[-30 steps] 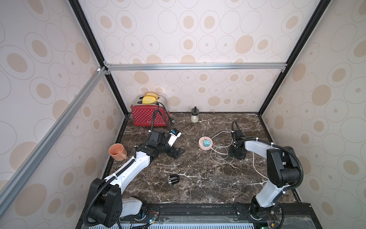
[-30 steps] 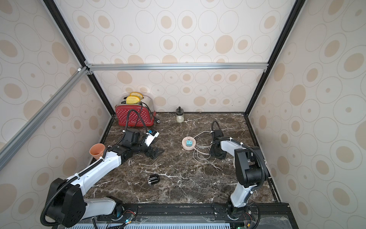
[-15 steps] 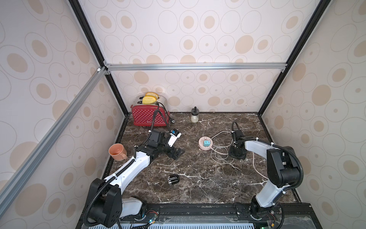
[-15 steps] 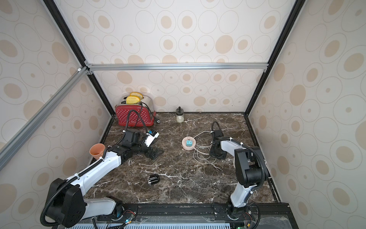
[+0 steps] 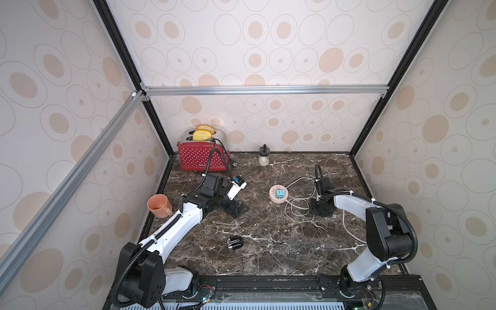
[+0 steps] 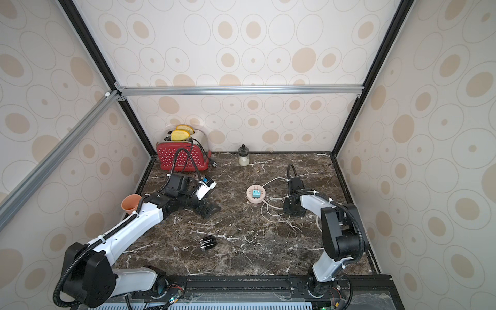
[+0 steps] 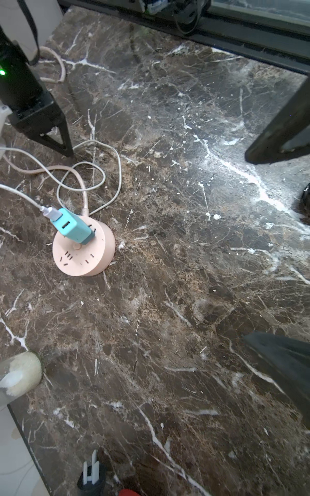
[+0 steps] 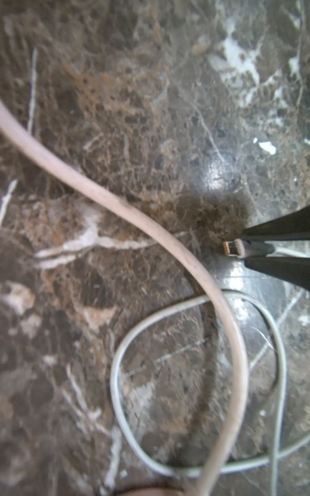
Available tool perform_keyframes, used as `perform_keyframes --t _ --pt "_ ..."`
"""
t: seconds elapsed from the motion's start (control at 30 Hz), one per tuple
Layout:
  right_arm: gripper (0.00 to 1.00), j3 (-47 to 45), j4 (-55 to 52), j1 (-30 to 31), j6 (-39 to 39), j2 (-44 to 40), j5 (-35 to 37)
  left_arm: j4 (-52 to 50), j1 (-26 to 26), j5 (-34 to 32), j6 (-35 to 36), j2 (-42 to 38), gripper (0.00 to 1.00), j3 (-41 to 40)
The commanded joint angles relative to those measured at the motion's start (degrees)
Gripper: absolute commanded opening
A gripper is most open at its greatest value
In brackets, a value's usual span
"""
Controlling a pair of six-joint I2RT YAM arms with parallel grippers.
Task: Charge the electric shaver
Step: Pick up the charging cable from the center of the board.
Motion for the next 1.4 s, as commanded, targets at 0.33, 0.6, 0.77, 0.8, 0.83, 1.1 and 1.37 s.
perform_keyframes --t 0.33,0.6,0.77,0.8,0.83,1.1,1.37 --pt "0.00 -1.91 8.01 0.72 -33.08 -16.86 -13.74 -23.01 -0.87 -6.11 23.20 -2.01 0.99 4.90" --pt "0.00 -7.09 15.32 1.61 -46.03 -23.45 -27.98 -22.03 -3.67 -1.79 32.77 -6.91 0.99 -3.11" --pt "0.00 -5.51 10.77 2.99 -52.09 -22.59 -33.14 -22.18 -4.84 -0.38 34.35 -10.21 0.99 -6.31" --pt "0.00 -4.93 9.50 3.64 -52.95 -22.11 -32.87 -22.19 -5.03 -0.34 34.13 -10.71 0.99 -6.69" --pt "0.00 -4.02 7.96 4.44 -53.35 -21.26 -32.18 -22.34 -5.07 -0.63 33.92 -11.20 0.99 -7.00" --pt "0.26 3.19 -1.49 3.75 -29.14 -15.02 -21.36 -18.25 -5.11 -1.96 29.29 -13.08 0.99 -8.15" --pt "0.65 -2.55 -2.37 2.33 -18.67 -21.82 -17.73 -14.36 -5.13 -2.01 26.51 -12.37 0.99 -8.28"
